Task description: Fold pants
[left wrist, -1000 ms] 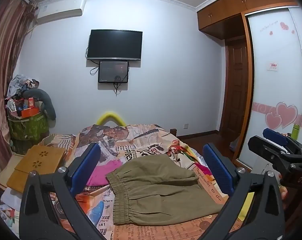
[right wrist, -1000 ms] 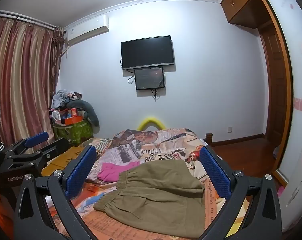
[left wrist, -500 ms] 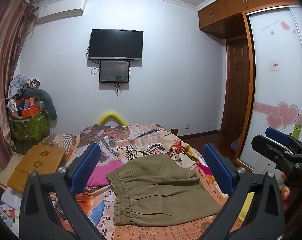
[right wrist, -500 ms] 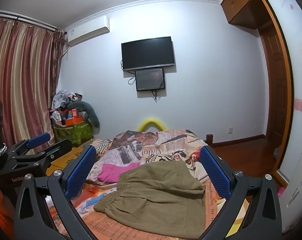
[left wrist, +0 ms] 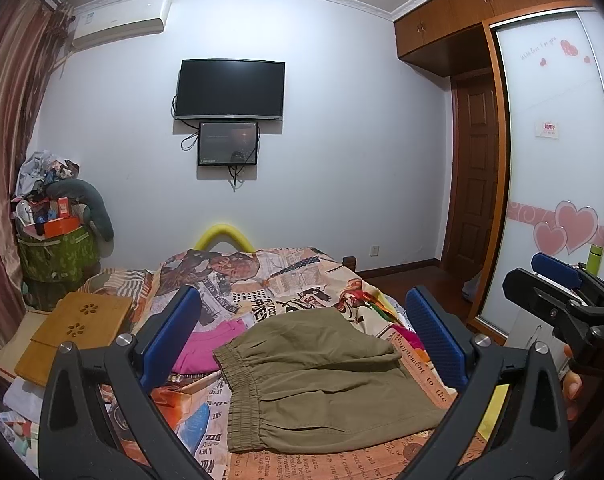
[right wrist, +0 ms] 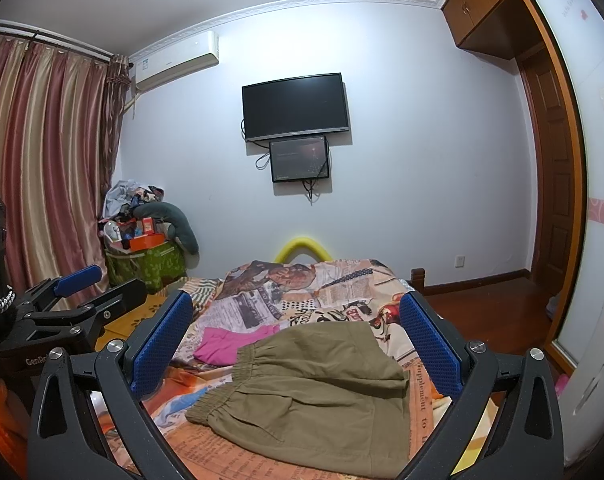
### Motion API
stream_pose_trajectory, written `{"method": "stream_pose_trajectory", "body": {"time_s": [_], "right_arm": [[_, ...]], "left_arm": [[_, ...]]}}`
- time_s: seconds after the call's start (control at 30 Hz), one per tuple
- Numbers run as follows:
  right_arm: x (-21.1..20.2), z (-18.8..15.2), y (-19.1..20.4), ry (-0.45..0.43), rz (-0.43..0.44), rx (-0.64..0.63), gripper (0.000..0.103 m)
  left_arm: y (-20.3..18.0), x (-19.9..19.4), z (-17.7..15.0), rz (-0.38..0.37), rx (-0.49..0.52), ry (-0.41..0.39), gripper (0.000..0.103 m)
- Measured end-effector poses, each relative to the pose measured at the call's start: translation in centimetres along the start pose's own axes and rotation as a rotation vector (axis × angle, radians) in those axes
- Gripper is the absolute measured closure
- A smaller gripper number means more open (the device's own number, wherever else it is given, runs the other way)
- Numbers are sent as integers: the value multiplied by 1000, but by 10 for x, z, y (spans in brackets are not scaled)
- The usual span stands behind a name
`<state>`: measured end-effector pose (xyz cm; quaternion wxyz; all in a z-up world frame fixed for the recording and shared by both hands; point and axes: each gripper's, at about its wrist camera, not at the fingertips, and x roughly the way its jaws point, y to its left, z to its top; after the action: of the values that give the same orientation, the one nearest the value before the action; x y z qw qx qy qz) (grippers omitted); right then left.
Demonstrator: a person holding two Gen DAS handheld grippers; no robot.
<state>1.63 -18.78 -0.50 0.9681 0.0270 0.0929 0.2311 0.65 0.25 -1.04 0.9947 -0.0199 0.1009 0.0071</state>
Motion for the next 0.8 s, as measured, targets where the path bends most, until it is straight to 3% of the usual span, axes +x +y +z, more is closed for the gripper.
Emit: {"method": "stream_pose_trajectory", "body": {"time_s": [0.8], "right_arm": [[1, 4, -4, -1, -1, -4, 0]], "left_arm": [[-2, -1, -1, -4, 6, 1, 0]]}}
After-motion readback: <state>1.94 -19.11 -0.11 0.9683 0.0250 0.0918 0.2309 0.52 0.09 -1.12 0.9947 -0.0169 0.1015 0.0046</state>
